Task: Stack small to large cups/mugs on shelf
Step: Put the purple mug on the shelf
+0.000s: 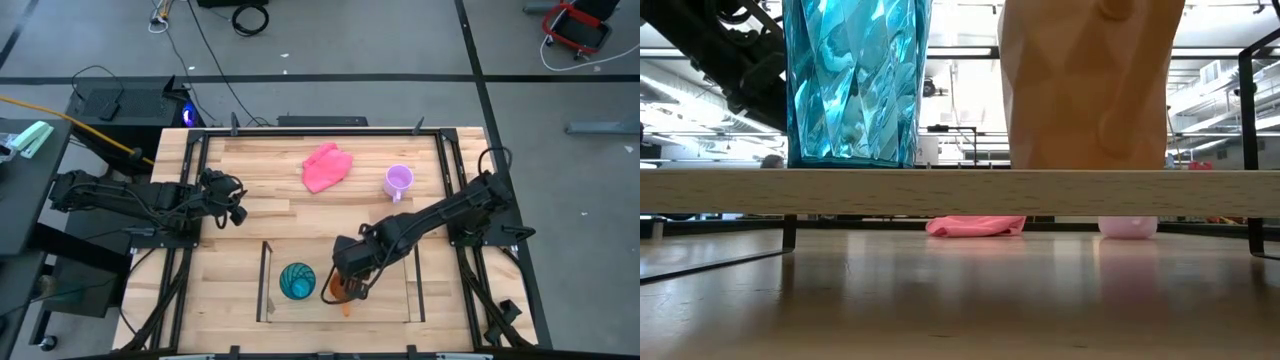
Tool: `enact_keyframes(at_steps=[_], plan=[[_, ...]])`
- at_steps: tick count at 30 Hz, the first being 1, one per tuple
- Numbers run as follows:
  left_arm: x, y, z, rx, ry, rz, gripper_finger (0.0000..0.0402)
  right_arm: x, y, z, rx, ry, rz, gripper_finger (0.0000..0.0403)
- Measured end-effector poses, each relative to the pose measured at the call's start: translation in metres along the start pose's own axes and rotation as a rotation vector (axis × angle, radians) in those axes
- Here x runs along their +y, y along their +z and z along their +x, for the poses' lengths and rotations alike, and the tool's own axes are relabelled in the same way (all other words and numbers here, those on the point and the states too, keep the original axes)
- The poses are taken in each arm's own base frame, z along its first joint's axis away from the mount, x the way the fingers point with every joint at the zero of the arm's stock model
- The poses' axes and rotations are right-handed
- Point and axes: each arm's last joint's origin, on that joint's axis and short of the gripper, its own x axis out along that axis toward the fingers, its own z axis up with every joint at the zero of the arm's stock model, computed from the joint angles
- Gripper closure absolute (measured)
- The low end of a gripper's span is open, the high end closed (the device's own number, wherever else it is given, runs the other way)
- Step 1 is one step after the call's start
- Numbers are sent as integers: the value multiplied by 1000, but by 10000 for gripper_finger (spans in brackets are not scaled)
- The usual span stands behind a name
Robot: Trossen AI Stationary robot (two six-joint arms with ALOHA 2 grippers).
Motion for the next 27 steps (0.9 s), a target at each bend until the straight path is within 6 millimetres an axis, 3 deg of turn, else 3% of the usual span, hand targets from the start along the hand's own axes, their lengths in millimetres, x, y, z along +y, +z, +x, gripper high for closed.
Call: enact_keyframes(at_steps=[5,10,19,24,27], plan=[[0,0,0,-1,-1,0,294,-20,-2,-29,-27,-46,21,340],[0,0,0,-1,-1,-1,294,-61,-5,-68,-99,-193,94,340],[0,0,0,-2,-1,-3,294,-171,9,-130,-264,-344,381,340],[0,0,0,-1,-1,-2,294,-232,3,-149,-242,-445,546,340],[0,0,0,-1,0,3,294,-258,-5,-154,-176,-500,619,340]])
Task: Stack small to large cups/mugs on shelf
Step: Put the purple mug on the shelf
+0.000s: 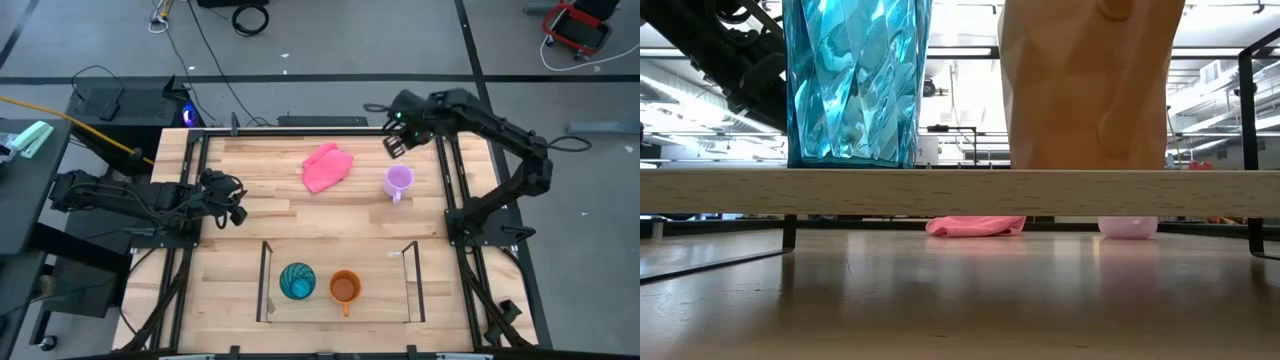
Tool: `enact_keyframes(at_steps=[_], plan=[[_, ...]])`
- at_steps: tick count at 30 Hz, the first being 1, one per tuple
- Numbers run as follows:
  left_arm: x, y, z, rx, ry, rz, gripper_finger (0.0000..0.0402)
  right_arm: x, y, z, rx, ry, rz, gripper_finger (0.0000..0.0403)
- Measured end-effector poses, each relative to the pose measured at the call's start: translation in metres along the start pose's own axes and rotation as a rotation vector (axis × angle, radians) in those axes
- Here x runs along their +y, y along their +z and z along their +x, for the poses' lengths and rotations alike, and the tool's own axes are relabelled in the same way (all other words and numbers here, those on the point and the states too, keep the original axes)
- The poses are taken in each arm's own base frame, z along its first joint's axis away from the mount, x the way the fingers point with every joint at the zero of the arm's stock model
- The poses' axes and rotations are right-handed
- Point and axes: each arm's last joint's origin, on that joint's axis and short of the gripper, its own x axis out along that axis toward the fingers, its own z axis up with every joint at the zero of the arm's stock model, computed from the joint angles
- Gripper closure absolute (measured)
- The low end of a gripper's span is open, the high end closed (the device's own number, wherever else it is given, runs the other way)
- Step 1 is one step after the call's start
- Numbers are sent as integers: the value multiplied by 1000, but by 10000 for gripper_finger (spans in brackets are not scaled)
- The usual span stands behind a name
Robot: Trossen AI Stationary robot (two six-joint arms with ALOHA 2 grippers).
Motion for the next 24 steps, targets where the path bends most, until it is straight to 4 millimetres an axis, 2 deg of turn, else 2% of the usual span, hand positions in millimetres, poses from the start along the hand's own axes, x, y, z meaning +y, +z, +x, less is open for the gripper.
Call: enact_keyframes(at_steps=[5,10,14,19,24], plan=[[0,0,0,-1,0,27,294,-15,1,29,108,-46,-13,339],[0,0,0,-1,0,28,294,-16,-16,78,268,-57,-110,338],[0,1,0,-6,-3,23,294,-17,-30,105,354,-71,-149,338],[-1,2,0,-17,-10,14,294,-18,-41,131,378,-56,-188,335],[-1,2,0,-17,-9,14,294,-18,-40,141,346,-18,-193,329]])
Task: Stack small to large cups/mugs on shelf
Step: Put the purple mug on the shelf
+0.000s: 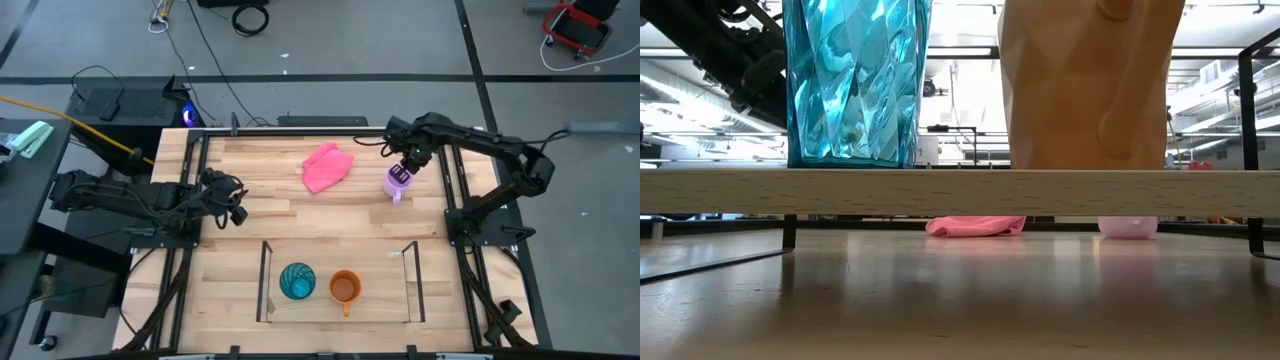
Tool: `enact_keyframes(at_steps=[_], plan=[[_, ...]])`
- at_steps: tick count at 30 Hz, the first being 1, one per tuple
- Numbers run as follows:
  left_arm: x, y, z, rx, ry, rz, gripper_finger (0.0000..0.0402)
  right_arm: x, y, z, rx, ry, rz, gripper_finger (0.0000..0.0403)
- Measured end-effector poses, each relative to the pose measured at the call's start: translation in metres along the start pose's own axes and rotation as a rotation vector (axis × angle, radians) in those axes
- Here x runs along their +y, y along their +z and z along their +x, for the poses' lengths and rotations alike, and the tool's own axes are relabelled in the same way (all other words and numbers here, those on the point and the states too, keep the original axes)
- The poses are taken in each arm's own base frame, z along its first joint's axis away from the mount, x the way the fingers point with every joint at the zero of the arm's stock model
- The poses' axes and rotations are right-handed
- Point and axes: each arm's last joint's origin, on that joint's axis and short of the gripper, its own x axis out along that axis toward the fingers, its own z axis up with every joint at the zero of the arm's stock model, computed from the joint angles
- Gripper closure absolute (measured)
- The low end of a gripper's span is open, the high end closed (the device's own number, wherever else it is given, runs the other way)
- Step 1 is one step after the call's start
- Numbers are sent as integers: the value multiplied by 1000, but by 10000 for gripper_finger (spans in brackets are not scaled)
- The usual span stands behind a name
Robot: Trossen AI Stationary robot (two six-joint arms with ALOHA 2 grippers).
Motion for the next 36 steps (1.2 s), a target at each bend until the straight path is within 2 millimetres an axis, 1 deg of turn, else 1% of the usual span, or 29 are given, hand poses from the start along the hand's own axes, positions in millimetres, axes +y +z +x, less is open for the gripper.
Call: enact_keyframes(at_steps=[10,19,26,31,36], plan=[[0,0,0,0,0,0,294,2,11,0,-106,63,-33,316],[0,0,0,0,0,-2,294,0,12,1,-108,70,-42,316],[0,0,0,0,0,-2,294,2,11,13,-111,72,-63,316],[0,0,0,0,0,-2,294,2,11,14,-113,68,-68,316],[0,0,0,0,0,-2,294,-4,12,15,-112,66,-46,316]])
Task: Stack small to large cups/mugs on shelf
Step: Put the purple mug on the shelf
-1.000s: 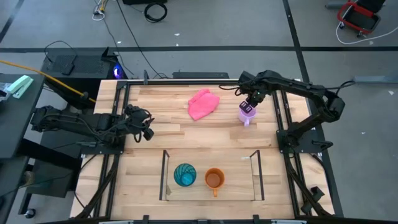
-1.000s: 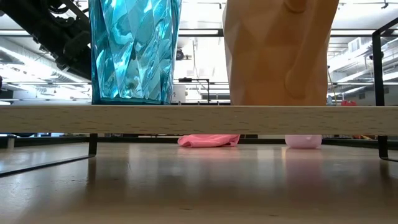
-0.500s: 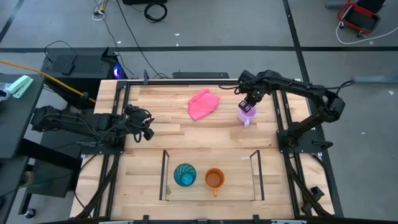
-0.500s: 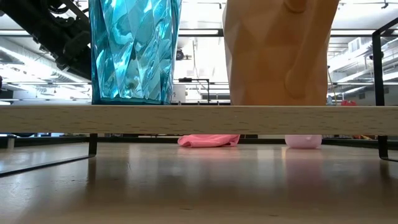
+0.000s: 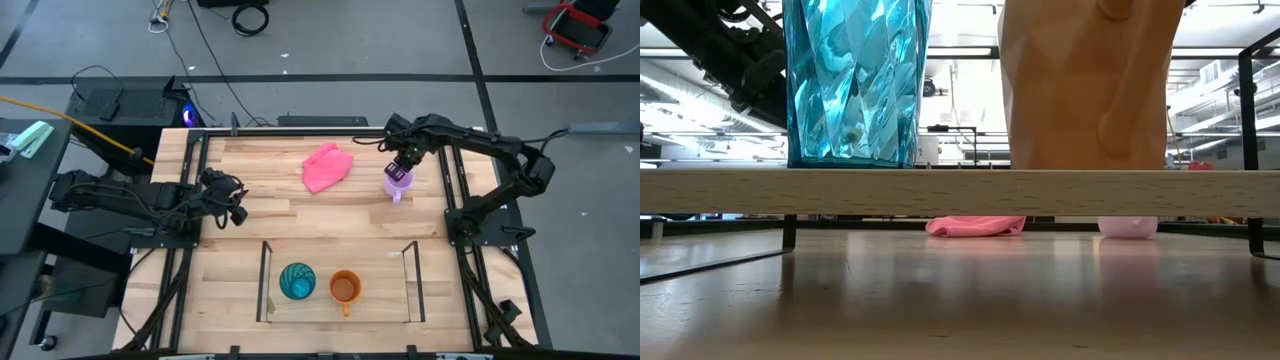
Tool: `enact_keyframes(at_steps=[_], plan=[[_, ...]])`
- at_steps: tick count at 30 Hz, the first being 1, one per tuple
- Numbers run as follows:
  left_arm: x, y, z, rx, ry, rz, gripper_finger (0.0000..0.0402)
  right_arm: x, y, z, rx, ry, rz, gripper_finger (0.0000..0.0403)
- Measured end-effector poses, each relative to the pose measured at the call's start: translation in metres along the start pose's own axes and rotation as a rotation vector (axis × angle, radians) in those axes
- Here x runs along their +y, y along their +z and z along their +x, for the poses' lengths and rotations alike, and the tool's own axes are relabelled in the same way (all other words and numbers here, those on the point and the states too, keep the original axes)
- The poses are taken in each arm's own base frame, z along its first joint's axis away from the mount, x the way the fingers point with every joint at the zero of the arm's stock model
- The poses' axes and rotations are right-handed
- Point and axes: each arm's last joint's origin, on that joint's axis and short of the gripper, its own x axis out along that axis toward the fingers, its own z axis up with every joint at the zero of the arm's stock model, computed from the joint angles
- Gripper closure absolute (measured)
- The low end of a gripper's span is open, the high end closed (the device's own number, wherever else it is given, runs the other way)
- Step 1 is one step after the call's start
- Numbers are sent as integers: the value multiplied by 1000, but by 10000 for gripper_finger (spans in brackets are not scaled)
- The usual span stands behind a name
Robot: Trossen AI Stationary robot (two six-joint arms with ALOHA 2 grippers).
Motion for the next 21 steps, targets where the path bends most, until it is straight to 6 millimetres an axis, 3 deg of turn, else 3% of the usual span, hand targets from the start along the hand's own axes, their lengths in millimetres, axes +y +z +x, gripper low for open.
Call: enact_keyframes(at_steps=[12,21], plan=[[0,0,0,0,0,1,294,-1,0,1,6,17,11,316],[0,0,0,0,0,1,294,0,-14,25,64,9,-14,316]])
